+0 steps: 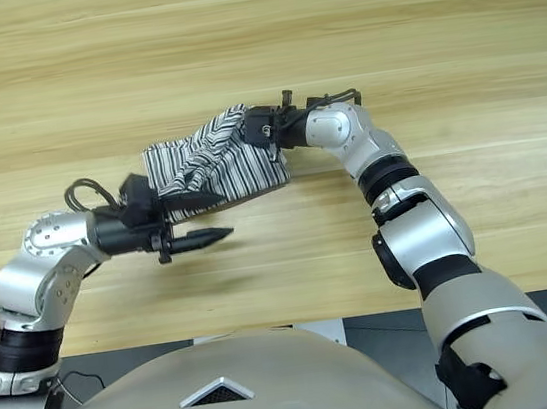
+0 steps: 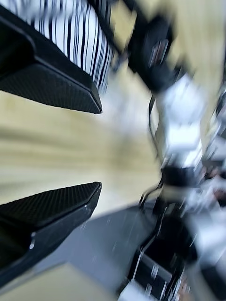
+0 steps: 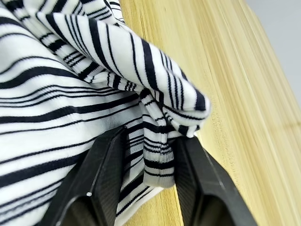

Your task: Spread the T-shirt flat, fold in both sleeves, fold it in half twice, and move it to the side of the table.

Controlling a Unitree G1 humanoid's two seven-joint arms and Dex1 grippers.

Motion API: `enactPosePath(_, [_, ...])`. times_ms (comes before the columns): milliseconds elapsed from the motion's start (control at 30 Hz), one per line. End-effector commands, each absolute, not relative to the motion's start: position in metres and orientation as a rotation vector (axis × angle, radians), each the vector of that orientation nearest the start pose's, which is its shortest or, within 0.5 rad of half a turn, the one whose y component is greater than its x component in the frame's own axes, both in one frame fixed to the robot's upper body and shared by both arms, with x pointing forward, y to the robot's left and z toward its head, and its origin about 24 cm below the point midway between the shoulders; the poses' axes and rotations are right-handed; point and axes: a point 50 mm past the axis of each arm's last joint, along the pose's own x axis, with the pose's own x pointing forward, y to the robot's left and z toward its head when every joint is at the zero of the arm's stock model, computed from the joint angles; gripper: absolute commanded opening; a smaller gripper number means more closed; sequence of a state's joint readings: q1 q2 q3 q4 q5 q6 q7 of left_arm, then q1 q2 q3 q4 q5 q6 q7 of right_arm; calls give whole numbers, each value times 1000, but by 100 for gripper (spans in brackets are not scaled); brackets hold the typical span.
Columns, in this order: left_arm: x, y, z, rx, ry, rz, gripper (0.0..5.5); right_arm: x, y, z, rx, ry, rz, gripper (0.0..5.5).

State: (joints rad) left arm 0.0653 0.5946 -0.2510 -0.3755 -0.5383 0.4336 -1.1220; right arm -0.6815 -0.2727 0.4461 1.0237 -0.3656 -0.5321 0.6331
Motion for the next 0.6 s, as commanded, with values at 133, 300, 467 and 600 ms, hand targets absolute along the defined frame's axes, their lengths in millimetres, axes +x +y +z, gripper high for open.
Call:
enactPosePath(133, [153, 127, 54, 26, 469, -1568, 270, 309, -116, -9, -905, 265, 1195, 165])
enactPosePath(300, [167, 138, 31, 101, 529, -1439, 270, 308, -115, -10, -898, 268, 1201, 165])
enactPosePath(467, [185, 151, 28, 107, 504, -1344, 270, 307, -117, -11, -898, 275, 1202, 165])
enactPosePath(600, [216, 177, 41, 26, 425, -1186, 270, 308, -117, -10, -904, 276, 1203, 165])
